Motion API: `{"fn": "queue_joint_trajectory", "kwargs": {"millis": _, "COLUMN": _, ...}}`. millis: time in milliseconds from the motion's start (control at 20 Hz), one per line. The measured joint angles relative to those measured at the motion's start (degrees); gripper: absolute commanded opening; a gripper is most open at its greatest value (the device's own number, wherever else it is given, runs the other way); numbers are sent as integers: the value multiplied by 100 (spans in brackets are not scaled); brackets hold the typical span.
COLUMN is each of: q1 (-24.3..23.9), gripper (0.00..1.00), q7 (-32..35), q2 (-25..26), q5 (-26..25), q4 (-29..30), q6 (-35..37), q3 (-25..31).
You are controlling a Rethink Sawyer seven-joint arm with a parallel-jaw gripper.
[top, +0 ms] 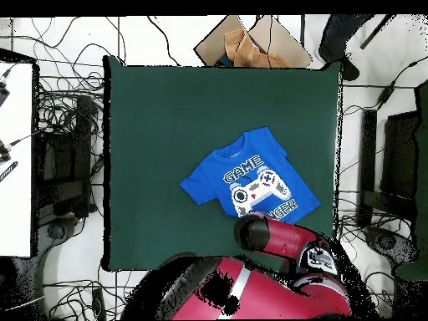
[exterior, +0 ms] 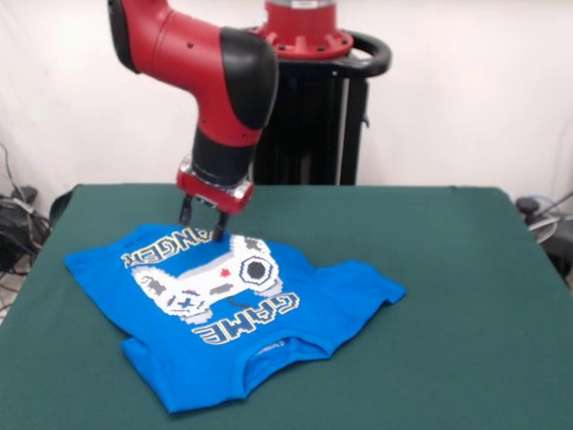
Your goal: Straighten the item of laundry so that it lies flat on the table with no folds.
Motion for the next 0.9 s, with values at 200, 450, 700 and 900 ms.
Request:
{"fn": "queue_joint_trajectory", "kwargs": {"millis": 200, "q1": 79, "gripper": 100, "q7": 13, "q2": -105, "q5": 185, "q4": 270, "q6": -25, "q3": 45}}
{"fn": "queue_joint_trajectory", "kwargs": {"millis": 450, "q1": 233, "gripper": 100, "q7": 147, "q2": -159, "q5": 569, "q4": 675, "q6": -512, "q3": 72}}
{"fn": "queue_joint_trajectory", "kwargs": {"millis": 700, "q1": 340, "gripper": 100, "q7": 458, "q2": -87, "q5": 1125, "q4": 996, "q6": -1442, "q3": 73}}
{"fn": "queue_joint_trajectory", "kwargs": {"millis": 900, "q1": 596, "gripper": 100, "q7": 1022, "q2": 136, "q5": 1869, "q4": 1244, "q6": -2737, "q3": 27}}
